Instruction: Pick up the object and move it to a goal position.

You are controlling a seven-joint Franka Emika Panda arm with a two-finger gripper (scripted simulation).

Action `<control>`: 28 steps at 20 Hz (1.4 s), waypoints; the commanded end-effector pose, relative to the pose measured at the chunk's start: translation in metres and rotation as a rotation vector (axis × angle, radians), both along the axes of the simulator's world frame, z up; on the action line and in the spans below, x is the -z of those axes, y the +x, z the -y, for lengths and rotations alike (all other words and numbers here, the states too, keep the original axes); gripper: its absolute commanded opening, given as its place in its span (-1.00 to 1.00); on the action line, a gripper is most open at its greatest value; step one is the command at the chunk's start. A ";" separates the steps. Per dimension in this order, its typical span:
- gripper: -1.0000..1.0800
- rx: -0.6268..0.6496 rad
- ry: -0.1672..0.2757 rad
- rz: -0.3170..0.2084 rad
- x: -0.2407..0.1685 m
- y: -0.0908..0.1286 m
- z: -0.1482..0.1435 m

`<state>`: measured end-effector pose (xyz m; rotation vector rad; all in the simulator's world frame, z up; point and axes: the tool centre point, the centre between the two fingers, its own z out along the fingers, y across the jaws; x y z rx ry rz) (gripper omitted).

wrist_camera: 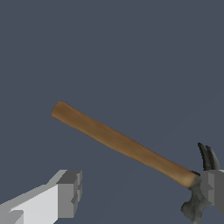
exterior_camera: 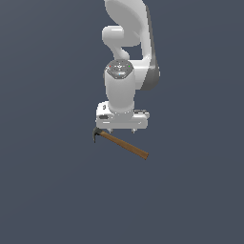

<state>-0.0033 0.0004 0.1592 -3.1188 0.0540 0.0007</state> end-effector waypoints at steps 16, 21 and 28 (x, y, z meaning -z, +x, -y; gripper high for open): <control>0.92 -0.006 -0.028 0.007 -0.013 0.004 0.013; 0.92 -0.050 -0.030 0.006 -0.008 0.004 0.015; 0.92 -0.163 -0.033 0.005 0.005 0.003 0.018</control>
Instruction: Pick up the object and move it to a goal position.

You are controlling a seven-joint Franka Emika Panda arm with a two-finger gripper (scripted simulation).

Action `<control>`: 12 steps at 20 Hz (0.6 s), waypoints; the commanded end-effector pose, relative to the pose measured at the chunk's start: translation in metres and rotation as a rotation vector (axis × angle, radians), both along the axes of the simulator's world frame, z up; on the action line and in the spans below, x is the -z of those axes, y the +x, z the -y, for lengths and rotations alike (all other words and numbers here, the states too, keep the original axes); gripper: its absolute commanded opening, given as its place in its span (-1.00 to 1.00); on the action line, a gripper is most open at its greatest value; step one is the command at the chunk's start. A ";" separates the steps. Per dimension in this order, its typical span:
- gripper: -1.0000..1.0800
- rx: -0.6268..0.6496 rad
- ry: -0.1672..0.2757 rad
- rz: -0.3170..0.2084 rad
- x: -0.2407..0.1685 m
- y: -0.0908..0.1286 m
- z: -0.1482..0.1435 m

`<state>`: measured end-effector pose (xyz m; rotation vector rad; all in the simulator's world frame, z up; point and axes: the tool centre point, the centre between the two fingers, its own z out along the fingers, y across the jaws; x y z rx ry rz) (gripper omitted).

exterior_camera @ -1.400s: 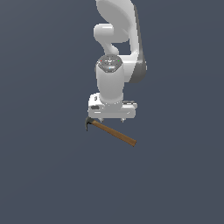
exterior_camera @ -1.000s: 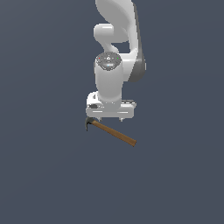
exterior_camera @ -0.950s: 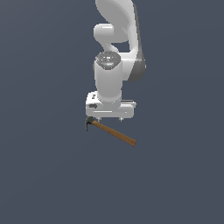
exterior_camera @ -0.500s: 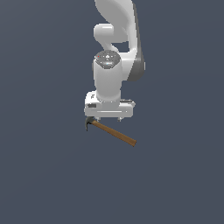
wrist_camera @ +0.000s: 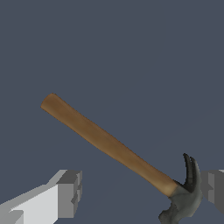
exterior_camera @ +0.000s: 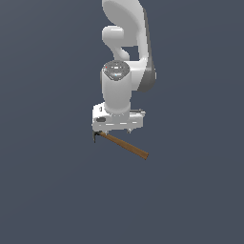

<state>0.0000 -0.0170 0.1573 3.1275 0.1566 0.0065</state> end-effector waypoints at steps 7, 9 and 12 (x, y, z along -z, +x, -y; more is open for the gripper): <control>0.92 -0.203 -0.004 -0.005 0.024 -0.002 0.005; 0.92 -0.258 -0.005 -0.006 0.030 -0.003 0.007; 0.92 -0.339 -0.005 -0.008 0.039 -0.004 0.008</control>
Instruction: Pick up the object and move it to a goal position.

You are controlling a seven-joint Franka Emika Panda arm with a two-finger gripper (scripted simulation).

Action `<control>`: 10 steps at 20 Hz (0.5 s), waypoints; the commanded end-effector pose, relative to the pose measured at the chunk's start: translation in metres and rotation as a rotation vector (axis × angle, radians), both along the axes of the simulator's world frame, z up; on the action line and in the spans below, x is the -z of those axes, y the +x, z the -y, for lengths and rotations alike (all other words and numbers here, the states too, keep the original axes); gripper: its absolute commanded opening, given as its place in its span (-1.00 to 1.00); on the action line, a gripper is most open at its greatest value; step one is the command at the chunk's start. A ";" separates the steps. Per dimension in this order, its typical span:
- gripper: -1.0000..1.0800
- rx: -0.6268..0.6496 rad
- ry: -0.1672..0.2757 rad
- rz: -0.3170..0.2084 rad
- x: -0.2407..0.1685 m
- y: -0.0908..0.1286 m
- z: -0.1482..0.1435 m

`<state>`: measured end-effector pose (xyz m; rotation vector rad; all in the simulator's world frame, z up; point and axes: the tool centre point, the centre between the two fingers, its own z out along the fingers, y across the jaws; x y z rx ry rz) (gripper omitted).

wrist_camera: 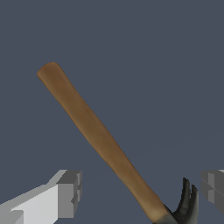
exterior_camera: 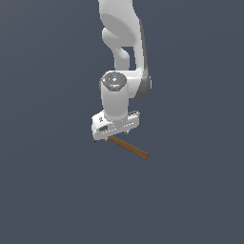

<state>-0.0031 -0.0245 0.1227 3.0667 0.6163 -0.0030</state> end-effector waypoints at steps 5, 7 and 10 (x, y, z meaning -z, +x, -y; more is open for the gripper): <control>0.92 -0.178 0.002 -0.003 0.020 -0.003 0.003; 0.92 -0.232 0.003 -0.004 0.026 -0.004 0.004; 0.92 -0.309 0.005 -0.005 0.034 -0.005 0.005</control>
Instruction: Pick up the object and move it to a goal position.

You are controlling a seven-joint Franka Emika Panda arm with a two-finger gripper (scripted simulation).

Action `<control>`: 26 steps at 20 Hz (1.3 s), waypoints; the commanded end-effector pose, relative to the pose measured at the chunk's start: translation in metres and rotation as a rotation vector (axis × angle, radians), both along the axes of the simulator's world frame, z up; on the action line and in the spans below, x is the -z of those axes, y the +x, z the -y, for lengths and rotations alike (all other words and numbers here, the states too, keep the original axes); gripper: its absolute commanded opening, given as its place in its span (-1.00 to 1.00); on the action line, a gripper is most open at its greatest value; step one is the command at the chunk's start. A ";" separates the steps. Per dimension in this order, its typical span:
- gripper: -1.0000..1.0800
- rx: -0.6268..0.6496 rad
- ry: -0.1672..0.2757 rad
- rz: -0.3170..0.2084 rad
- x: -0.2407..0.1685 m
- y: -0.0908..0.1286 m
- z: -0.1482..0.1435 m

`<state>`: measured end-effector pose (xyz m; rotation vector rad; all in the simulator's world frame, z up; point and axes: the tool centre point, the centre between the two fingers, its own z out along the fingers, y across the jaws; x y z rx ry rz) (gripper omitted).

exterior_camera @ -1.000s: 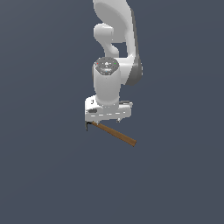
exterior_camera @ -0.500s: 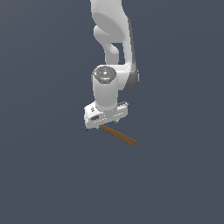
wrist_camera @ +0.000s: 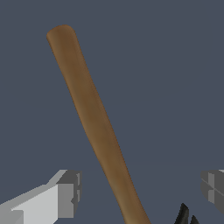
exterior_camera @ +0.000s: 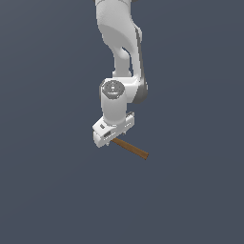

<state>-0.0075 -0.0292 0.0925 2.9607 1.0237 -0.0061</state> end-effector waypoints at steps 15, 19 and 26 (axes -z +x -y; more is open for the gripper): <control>0.92 -0.238 0.010 0.000 0.025 -0.005 0.002; 0.92 -0.236 0.010 -0.001 0.026 -0.005 0.002; 0.92 -0.238 0.010 -0.001 0.047 -0.006 0.002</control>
